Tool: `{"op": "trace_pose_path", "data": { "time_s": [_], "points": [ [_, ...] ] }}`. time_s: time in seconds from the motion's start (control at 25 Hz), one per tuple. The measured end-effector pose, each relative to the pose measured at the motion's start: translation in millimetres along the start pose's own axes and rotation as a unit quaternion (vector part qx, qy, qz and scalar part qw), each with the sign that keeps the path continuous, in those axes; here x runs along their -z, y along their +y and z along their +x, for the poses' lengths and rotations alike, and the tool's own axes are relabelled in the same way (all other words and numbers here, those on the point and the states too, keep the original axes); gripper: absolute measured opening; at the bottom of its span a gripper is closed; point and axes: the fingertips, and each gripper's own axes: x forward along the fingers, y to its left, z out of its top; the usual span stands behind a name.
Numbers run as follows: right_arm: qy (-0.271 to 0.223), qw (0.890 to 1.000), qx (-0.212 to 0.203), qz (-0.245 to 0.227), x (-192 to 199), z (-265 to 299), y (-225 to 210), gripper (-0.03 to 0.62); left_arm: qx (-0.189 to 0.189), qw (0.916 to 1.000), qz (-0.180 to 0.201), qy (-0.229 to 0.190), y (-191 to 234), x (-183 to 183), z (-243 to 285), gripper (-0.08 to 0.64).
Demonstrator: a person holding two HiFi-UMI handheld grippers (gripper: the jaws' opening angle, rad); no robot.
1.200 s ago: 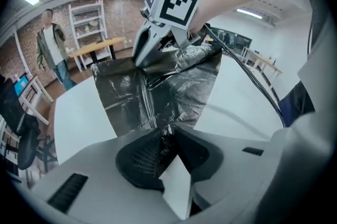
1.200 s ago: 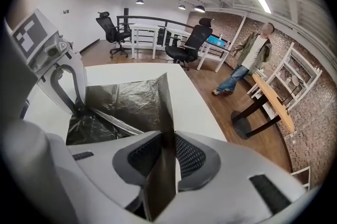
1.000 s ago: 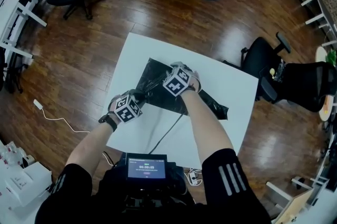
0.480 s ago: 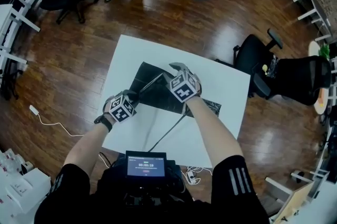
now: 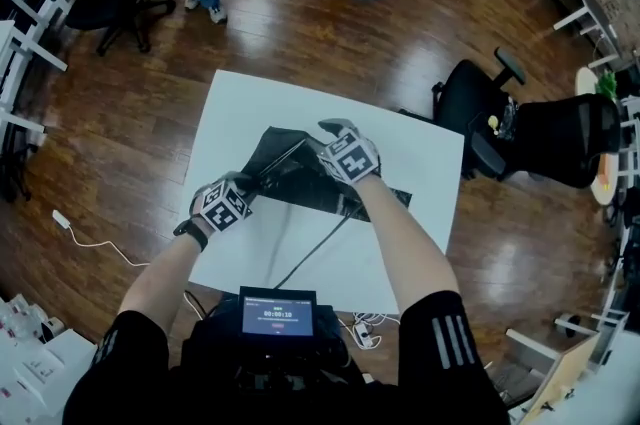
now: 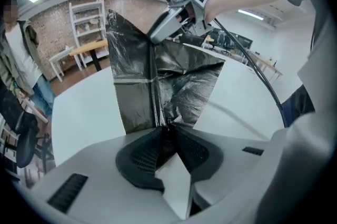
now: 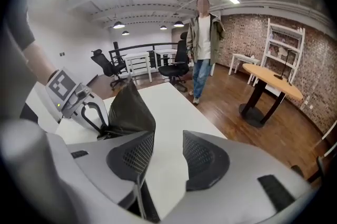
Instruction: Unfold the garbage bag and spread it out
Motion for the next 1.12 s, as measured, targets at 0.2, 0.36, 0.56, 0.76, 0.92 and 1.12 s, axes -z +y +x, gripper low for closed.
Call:
{"op": "trace_pose_path", "data": {
  "time_s": [0.2, 0.36, 0.56, 0.76, 0.92, 1.12],
  "points": [
    [0.039, 0.998, -0.028, 0.051, 2.1, 34.0, -11.7, 0.198, -0.005, 0.9999, 0.001, 0.010, -1.7, 0.8, -3.4, 0.084],
    [0.053, 0.998, -0.032, -0.023, -16.2, 52.6, 5.8, 0.198, -0.014, 0.9998, -0.011, 0.001, 1.7, -6.1, -18.3, 0.084],
    [0.100, 0.991, -0.021, -0.090, 3.1, 76.9, 13.5, 0.198, -0.036, 0.9978, -0.007, -0.055, 11.1, -55.3, -33.3, 0.084],
    [0.094, 0.992, -0.012, -0.087, 7.0, 82.1, 11.2, 0.199, -0.030, 0.9972, 0.022, -0.065, 22.9, -95.4, -1.0, 0.109],
    [0.048, 0.997, -0.013, -0.054, -9.9, 73.8, 7.6, 0.198, -0.006, 0.9991, 0.030, -0.030, 25.3, -93.6, 32.7, 0.137],
    [0.002, 0.998, -0.056, -0.019, -17.0, 59.0, 18.1, 0.198, -0.001, 0.9999, -0.003, -0.010, 31.5, -80.9, 44.4, 0.156]
  ]
}}
